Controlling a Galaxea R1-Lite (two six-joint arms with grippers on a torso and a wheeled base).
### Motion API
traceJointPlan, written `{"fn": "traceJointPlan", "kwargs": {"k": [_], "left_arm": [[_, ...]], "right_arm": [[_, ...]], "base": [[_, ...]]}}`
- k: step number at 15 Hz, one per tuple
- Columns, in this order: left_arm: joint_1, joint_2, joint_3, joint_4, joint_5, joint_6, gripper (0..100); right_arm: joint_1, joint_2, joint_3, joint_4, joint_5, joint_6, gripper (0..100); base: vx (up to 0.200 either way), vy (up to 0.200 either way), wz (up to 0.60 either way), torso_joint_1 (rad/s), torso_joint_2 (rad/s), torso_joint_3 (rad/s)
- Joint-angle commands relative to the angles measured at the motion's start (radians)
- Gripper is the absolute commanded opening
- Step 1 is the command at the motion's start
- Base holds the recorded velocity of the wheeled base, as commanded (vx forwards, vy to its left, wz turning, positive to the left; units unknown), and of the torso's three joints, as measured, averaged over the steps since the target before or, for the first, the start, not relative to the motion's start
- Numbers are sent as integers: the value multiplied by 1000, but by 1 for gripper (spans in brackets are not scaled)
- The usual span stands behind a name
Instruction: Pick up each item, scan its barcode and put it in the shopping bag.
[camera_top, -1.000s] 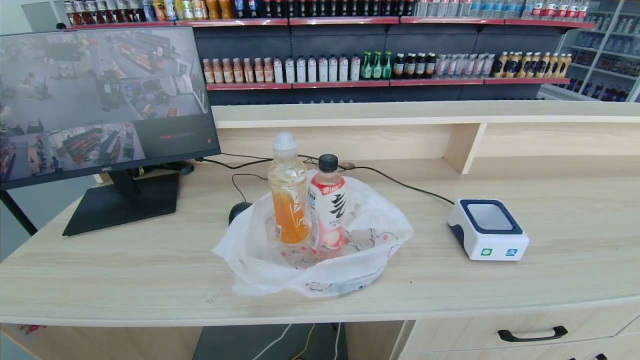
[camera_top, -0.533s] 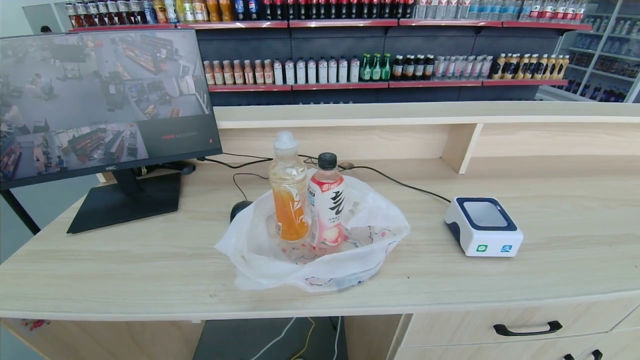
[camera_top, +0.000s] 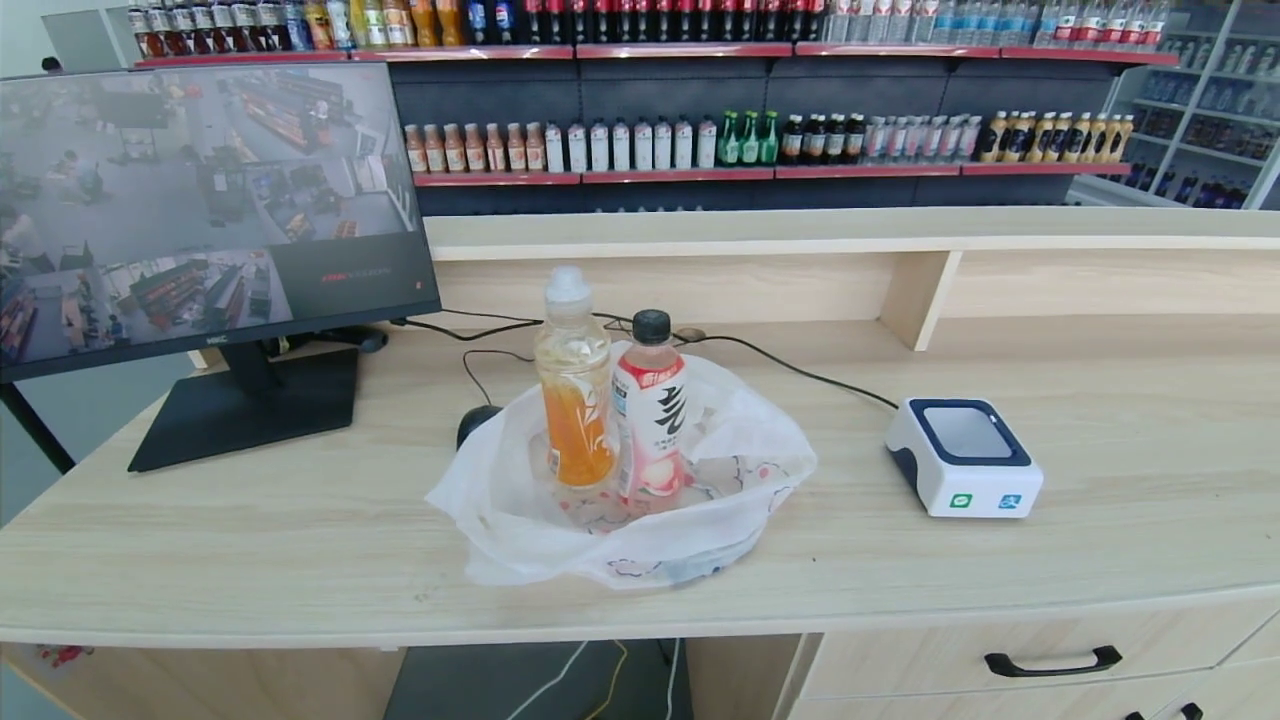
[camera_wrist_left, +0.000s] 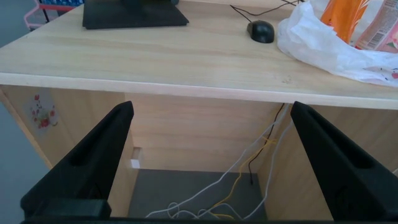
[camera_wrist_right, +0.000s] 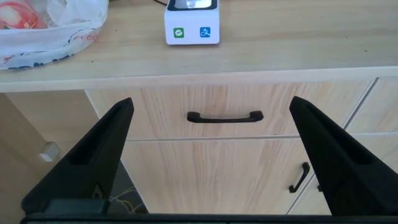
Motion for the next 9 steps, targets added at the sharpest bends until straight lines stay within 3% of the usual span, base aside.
{"fn": "traceJointPlan", "kwargs": {"k": [1, 9], "left_arm": [[1, 0, 0, 0, 0, -2, 100], [1, 0, 0, 0, 0, -2, 100]], "right_arm": [[2, 2, 0, 0, 0, 0, 100], [2, 2, 0, 0, 0, -1, 100]], "base": [[0, -200, 0, -7, 2, -2], [0, -200, 0, 5, 4, 1]]}}
